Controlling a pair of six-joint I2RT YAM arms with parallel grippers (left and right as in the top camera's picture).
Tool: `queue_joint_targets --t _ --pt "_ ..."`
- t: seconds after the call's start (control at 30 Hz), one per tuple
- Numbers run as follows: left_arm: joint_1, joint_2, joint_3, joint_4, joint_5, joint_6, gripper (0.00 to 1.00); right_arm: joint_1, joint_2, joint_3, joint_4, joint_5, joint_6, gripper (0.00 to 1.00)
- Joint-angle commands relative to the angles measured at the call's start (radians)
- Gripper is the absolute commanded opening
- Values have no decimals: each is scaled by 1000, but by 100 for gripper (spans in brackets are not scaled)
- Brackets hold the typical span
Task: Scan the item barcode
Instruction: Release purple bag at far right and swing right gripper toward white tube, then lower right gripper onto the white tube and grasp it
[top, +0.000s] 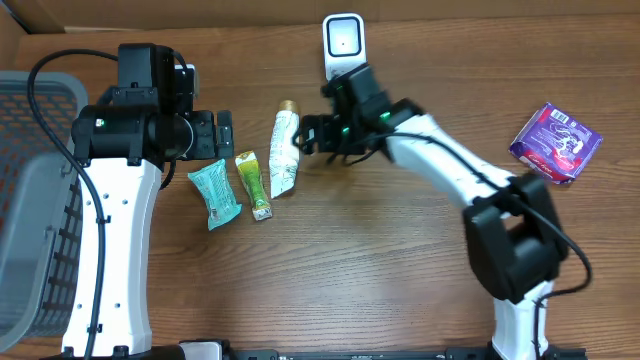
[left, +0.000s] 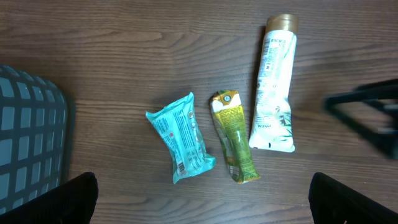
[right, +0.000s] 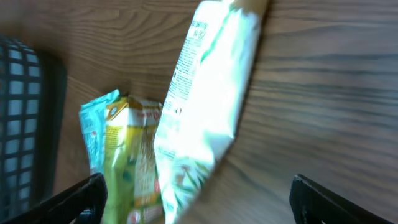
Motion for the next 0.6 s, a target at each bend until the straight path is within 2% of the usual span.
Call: queue_joint_targets --t 0.0,0.23,0.57 --pt "0 6 12 0 8 2 100 14 46 32 30 65 38 95" --pt "0 6 12 0 8 2 99 34 140 100 71 72 37 96" --pt "0 6 12 0 8 2 99 119 218 103 130 231 37 99"
